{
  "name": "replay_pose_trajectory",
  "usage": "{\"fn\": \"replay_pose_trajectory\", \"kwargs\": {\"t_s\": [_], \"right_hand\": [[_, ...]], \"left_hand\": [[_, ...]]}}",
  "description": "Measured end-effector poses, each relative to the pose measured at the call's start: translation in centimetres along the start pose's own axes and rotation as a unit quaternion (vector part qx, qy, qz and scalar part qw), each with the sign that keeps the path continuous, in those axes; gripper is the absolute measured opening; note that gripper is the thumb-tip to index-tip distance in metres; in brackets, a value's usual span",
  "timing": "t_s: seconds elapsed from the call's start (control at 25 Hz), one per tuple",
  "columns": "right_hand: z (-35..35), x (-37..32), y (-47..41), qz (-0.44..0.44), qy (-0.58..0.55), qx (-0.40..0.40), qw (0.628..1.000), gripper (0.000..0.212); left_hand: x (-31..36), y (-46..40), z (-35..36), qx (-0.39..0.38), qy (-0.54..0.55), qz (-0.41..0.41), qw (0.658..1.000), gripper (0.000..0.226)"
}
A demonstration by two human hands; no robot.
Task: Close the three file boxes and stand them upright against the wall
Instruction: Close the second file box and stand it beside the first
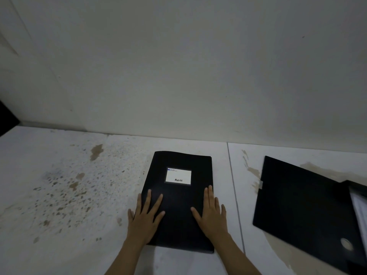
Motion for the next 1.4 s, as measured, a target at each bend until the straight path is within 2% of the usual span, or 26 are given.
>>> {"fn": "replay_pose_trajectory", "kwargs": {"t_s": [0.08,0.16,0.28,0.36,0.48,0.68,0.88,1.04,1.2,1.4], "right_hand": [[-0.2,-0.1,0.1,0.004,-0.019,-0.007,1.0,0.085],[-0.5,-0.3,0.3,0.009,-0.034,-0.005,0.999,0.086],[-1.0,-0.7,0.9,0.01,-0.091,0.002,0.996,0.088],[-1.7,-1.2,1.4,0.032,-0.214,0.001,0.976,0.091],[-2.7,-1.8,1.9,0.079,-0.384,0.01,0.92,0.091],[-4.3,-4.9,2.9,0.045,-0.447,0.086,0.889,0.071],[-6.5,-11.8,2.5,-0.068,-0.485,0.135,0.861,0.063],[-6.2,-20.3,2.8,-0.158,-0.497,0.156,0.839,0.054],[-4.9,-29.8,4.0,-0.233,-0.51,0.15,0.814,0.053],[-2.5,-41.3,5.9,-0.28,-0.535,0.114,0.789,0.056]], "left_hand": [[-0.2,0.3,-0.3,-0.003,0.08,-0.04,0.996,0.095],[-0.5,0.9,-0.9,-0.004,0.212,-0.085,0.974,0.091],[-1.0,1.9,-1.5,0.016,0.358,-0.076,0.93,0.089],[-1.3,2.3,-2.0,0.003,0.419,-0.102,0.902,0.084],[-1.8,2.5,-2.6,0.001,0.499,-0.159,0.852,0.074],[-2.1,3.3,-5.7,0.063,0.567,-0.159,0.806,0.057],[-6.4,4.3,-11.5,0.173,0.637,-0.163,0.733,0.059],[-12.1,5.8,-16.5,0.221,0.636,-0.16,0.722,0.06],[-19.9,8.4,-21.5,0.263,0.646,-0.146,0.701,0.059],[-29.3,13.0,-26.7,0.338,0.652,-0.117,0.669,0.048]]}}
Point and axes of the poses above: each hand's wrist, its own y-axis away from the middle knuckle, its own z-axis out of the palm, x = y × z, the point moved 1 cm from there along -y, towards the middle knuckle, and after that the axes turned 3 degrees about x, right-handed, at the moved point
